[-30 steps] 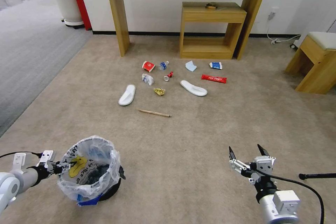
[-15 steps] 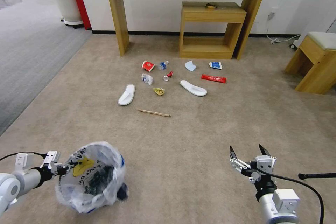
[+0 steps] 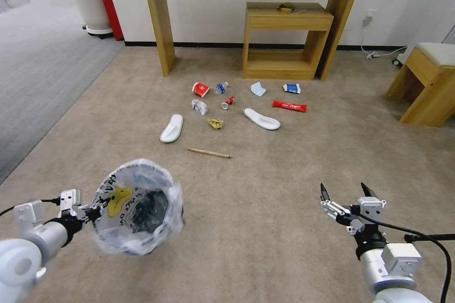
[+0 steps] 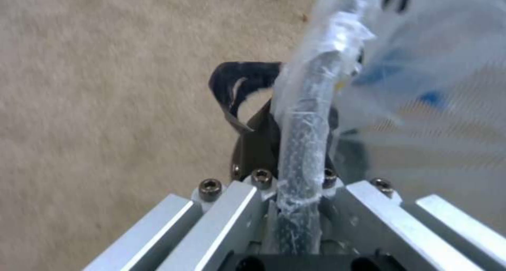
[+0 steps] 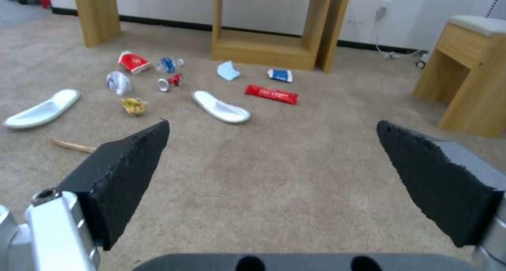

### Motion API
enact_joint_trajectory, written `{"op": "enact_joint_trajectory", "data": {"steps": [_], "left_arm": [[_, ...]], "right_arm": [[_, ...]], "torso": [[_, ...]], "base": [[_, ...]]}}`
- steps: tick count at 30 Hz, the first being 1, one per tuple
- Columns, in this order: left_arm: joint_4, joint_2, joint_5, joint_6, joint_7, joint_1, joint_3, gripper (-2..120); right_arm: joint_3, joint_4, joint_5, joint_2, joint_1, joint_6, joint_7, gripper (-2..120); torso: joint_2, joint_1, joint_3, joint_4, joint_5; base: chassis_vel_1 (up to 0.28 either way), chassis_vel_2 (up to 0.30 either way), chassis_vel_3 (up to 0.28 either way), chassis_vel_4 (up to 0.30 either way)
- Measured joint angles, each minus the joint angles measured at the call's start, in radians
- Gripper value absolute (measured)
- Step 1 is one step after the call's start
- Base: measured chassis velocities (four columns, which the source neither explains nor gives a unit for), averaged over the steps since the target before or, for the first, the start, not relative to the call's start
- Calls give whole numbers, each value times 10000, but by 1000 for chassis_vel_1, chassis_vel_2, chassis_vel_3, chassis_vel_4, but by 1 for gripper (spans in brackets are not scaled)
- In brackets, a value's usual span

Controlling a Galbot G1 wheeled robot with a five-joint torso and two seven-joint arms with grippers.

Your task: Pick up the trash bin and place the garbage on the floor into it.

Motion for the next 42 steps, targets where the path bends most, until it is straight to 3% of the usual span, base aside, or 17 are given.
{"op": "enact_joint_trajectory", "data": {"steps": [5,10,16,20,26,34,42], "left_arm": [[-399,-839,215,1,-548,366,189,0],[-605,-1129,203,-5,-820,582,285,0],[-1121,-1266,39,-9,-1050,1692,178,0],[-1009,-1169,-105,-17,-696,1988,-326,0],[-30,-934,-59,-21,767,2093,-1203,0],[147,-832,-35,-25,1425,2129,-1354,0],[71,-842,69,-25,1577,2099,-1203,0]], "right_arm": [[-35,104,-7,-90,49,-72,-73,100],[-35,169,-4,-161,90,-112,-99,100],[5,278,55,-232,155,-177,-114,100],[111,320,55,-166,4,-110,-167,100],[201,511,84,-147,-36,-46,-299,100],[111,568,91,-143,-23,-35,-377,100],[105,528,69,-142,-18,-44,-372,100]], "torso": [[0,0,0,1,-1],[0,0,0,2,0],[0,0,0,1,-1],[0,1,0,-2,-2],[0,0,0,1,-4],[1,0,0,1,-3],[1,0,0,0,-3]], "base": [[0,0,0,0],[0,0,0,0],[0,0,0,0],[0,0,0,0],[0,0,0,0],[0,0,0,0],[-4,80,-2,-81]]}}
